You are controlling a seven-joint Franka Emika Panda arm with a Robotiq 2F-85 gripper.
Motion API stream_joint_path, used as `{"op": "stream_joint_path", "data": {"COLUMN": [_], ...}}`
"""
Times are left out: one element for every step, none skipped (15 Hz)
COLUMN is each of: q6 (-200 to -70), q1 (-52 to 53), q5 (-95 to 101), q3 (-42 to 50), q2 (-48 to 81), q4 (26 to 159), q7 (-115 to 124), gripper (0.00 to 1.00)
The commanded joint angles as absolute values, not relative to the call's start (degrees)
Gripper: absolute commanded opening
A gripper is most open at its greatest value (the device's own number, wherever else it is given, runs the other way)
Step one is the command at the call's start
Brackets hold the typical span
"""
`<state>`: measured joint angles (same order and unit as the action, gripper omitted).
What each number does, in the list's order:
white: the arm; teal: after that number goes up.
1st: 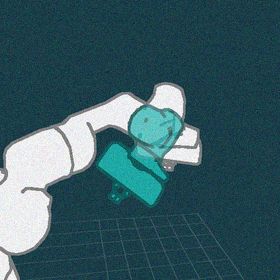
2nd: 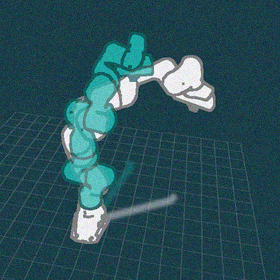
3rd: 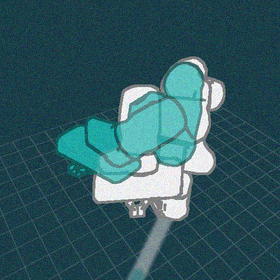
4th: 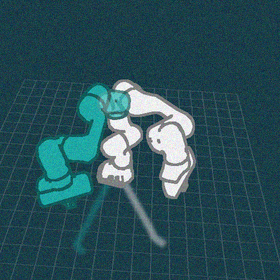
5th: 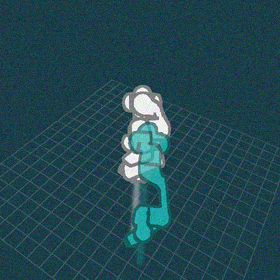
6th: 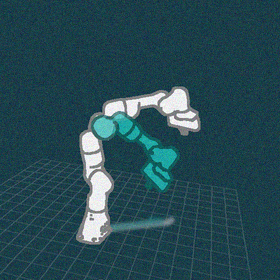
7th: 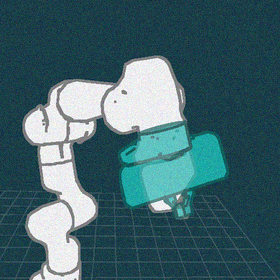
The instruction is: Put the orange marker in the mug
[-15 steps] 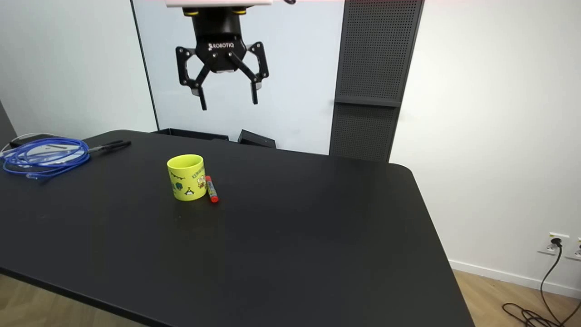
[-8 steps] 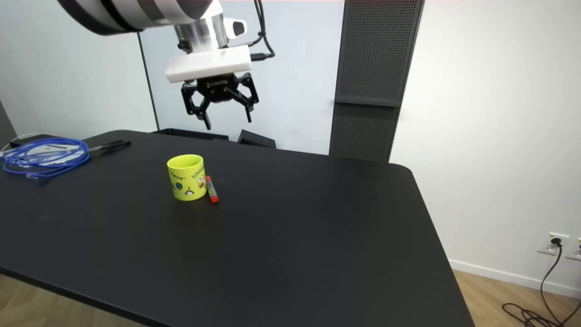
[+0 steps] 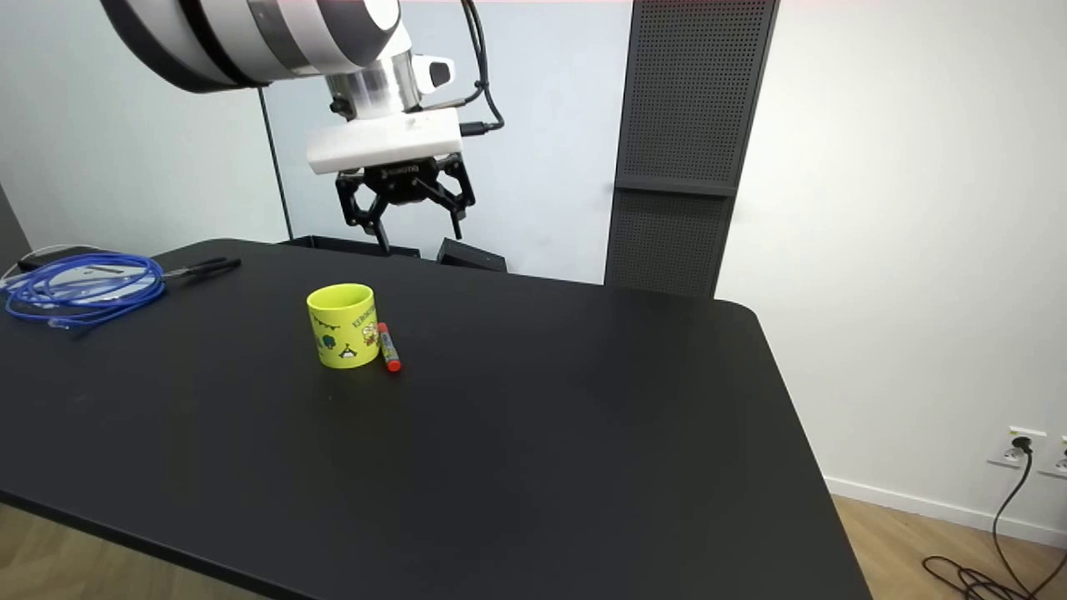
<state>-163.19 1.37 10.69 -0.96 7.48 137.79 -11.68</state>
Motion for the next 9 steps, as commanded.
{"op": "stream_joint_path", "data": {"q6": [-158.47,-158.71,-158.37,-157.50,-156.77,-156.31,-155.78,-155.39,-155.17], "q1": [-0.89,-1.47,-2.35,-3.46,-4.59,-5.09,-5.45,-6.05,-6.52], "q5": [3.71,0.47,-2.62,-4.88,-6.65,-6.93,-6.72,-6.95,-6.81], "q3": [-4.46,-6.01,-7.59,-9.09,-10.37,-10.87,-11.06,-11.53,-11.72], "q2": [10.04,11.16,12.13,13.18,14.19,15.25,16.11,17.00,17.64], "q4": [136.82,136.82,136.47,135.94,135.49,135.02,134.61,134.09,133.66], "q7": [-24.84,-29.78,-34.70,-39.44,-43.87,-46.84,-49.08,-51.59,-53.31], "gripper": [1.00,1.00,1.00,1.00,1.00,1.00,1.00,1.00,1.00]}}
